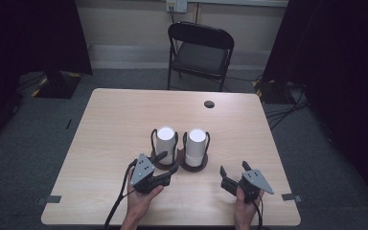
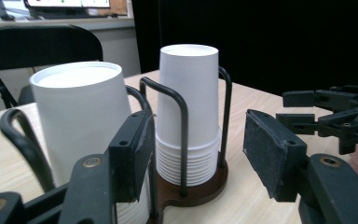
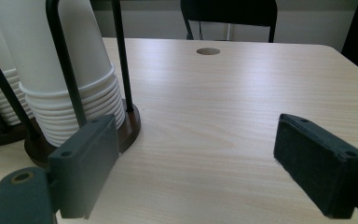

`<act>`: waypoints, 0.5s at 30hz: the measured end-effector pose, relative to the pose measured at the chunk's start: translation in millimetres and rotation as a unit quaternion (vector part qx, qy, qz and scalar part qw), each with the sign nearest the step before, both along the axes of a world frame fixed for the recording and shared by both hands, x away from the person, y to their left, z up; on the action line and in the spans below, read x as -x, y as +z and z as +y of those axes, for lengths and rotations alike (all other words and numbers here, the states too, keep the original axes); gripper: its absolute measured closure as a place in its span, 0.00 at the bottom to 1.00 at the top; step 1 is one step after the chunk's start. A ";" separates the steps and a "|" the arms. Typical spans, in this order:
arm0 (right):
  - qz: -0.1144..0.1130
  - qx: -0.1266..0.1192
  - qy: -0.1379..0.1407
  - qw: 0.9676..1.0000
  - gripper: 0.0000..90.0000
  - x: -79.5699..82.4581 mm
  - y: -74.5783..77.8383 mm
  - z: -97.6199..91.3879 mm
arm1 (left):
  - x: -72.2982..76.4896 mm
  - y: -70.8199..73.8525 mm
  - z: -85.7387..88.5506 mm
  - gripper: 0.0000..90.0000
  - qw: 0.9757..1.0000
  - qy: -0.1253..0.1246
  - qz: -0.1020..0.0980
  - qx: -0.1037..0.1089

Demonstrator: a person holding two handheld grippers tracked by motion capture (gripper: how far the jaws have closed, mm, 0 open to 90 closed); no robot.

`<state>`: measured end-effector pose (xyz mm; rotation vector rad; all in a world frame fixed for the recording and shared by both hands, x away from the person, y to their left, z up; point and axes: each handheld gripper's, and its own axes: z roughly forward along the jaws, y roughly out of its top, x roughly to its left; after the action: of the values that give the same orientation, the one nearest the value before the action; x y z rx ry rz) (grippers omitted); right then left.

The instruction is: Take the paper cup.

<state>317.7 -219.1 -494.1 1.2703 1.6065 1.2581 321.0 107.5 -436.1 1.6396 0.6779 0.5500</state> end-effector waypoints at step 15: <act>-0.006 -0.009 0.004 1.000 0.15 1.3 -0.3 -2.1 | -14.4 30.6 -20.1 0.26 0.999 -0.038 0.011 0.011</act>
<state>316.4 -221.2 -494.4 1.2655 1.5976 1.2854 335.4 87.4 -405.4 1.6465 0.6325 0.4683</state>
